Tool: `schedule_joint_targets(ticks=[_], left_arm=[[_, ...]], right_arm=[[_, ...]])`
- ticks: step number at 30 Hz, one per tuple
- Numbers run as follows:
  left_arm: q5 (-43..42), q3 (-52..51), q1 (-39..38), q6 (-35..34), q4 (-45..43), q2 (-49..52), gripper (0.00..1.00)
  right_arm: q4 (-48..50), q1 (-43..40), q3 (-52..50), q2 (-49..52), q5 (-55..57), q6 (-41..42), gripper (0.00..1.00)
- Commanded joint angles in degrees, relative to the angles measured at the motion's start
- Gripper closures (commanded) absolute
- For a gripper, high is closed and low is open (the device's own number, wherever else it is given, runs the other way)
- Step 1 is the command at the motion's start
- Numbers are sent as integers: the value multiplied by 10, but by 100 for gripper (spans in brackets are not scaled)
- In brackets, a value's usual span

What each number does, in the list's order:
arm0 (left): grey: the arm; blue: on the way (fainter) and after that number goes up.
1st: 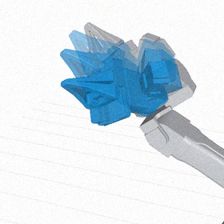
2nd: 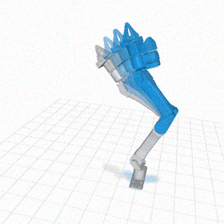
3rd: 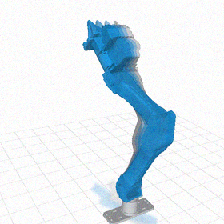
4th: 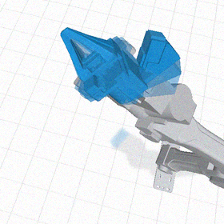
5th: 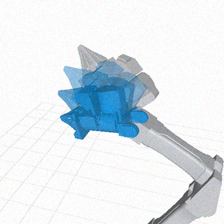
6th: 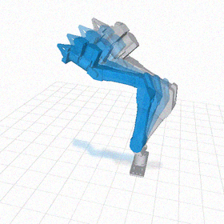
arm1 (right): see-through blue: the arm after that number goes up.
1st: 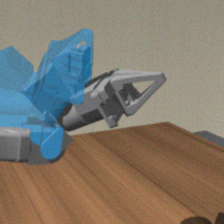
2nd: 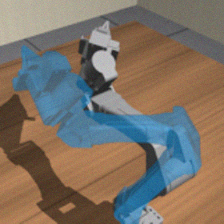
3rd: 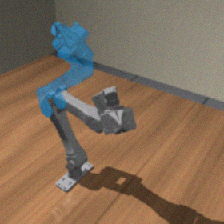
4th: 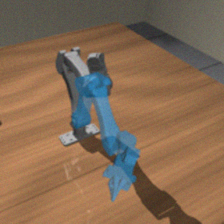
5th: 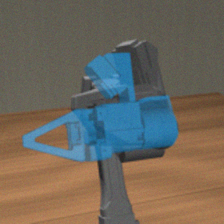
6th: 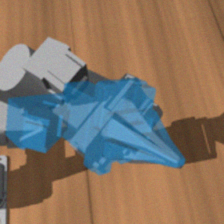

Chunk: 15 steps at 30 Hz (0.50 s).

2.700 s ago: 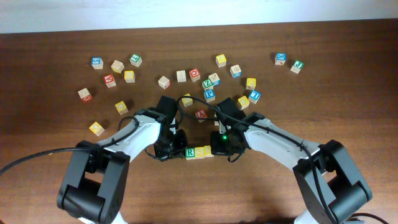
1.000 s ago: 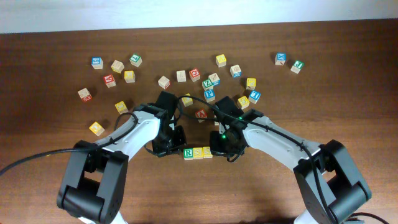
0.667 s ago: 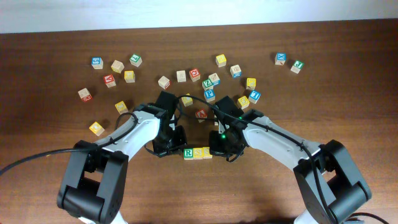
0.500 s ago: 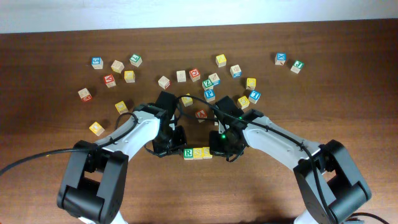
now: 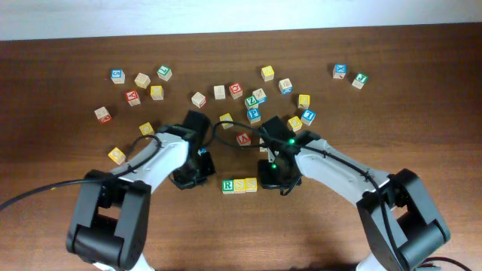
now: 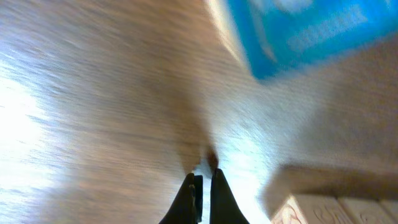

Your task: Spell out RSS

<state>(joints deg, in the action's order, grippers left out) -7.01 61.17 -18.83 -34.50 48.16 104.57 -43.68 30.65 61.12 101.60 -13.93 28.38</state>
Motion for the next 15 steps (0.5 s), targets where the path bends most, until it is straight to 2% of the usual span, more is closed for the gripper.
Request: schedule_joint_targets(ticks=[1,6,11,15], left_arm=[[25,5,55,34,1,-30,100],[45,8,130,38,2,-82,99],[45,7,184,38,2,-82,77],[52,7,193,38,11,-82,66]], right_arm=[[-42,-18,76,1,14,-66,87],[-54,-14,141,1,7,-67,94],[-20,20,141,11,17,-45,96],[-19,57,141,59,41,-24,96]])
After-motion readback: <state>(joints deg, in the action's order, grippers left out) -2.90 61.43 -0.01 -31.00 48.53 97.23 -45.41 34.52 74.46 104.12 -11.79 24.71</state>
